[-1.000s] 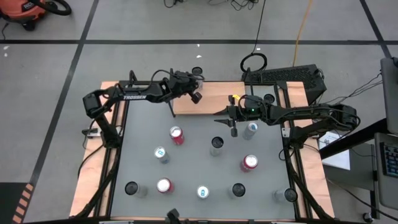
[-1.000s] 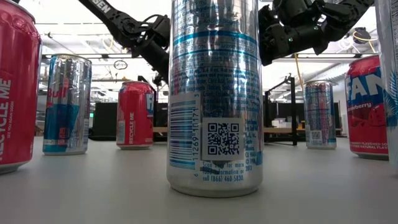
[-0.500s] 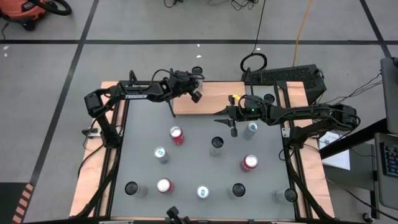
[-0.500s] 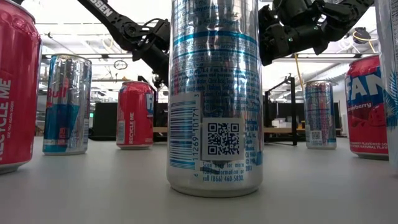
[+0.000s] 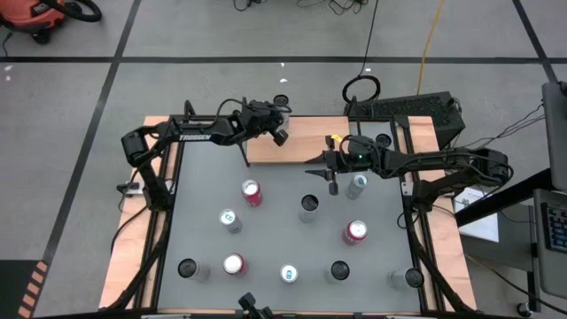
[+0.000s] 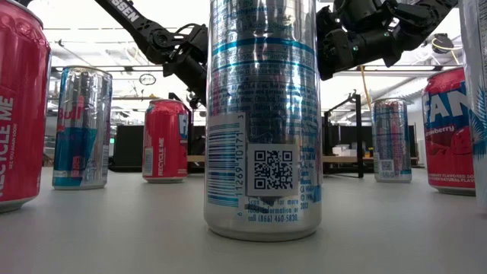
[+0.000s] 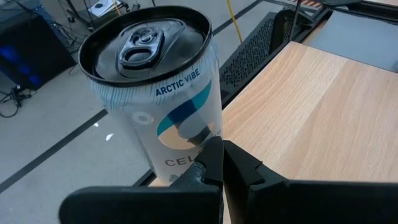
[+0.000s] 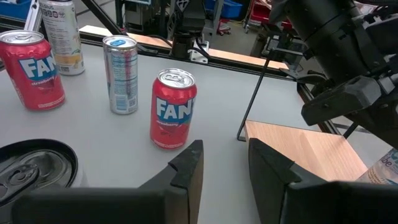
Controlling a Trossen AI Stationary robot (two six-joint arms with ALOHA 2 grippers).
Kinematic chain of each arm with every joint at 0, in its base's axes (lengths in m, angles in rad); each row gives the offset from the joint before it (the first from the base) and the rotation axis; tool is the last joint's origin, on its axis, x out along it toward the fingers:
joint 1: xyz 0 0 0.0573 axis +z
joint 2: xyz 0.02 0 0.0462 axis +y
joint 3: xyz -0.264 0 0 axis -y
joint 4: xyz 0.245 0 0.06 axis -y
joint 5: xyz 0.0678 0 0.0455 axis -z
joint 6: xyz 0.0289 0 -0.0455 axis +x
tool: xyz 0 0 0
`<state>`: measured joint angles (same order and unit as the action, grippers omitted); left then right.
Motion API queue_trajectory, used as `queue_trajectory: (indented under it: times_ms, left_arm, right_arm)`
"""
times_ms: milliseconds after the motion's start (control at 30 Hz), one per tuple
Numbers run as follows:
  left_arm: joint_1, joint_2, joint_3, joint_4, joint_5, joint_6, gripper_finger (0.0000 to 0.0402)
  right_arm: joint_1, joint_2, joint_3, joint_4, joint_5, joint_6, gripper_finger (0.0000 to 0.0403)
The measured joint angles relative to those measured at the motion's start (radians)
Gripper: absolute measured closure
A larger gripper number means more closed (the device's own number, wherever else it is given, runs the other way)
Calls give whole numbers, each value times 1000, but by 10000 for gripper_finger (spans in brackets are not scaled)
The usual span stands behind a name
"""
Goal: Place canned beverage on shelf
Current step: Put the top left white blue soda can on the shelf, then put the top right white yellow soda can on the shelf
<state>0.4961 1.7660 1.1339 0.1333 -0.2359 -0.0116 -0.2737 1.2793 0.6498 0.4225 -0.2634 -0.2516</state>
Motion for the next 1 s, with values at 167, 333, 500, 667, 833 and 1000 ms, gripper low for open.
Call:
queue_trajectory:
  times_ms: [167, 333, 500, 667, 833, 1000]
  left_arm:
    - [0, 0, 0, 4, 0, 0, 396]
    - [0, 0, 0, 18, 0, 0, 396]
    - [-4, 0, 0, 17, 15, -1, 396]
    - [-47, -30, 0, -13, 23, -8, 396]
    - [-150, -87, 0, -53, 21, -9, 396]
    - [-298, -118, 0, -63, 17, -9, 396]
  right_arm:
    - [0, 0, 0, 0, 0, 0, 312]
    - [0, 0, 0, 0, 0, 1, 312]
    - [1, 0, 0, 0, 0, 18, 312]
    - [9, -44, 0, -42, -3, 63, 312]
    - [44, -132, 1, -116, -3, 88, 312]
    - [90, -207, 1, -198, -2, 129, 312]
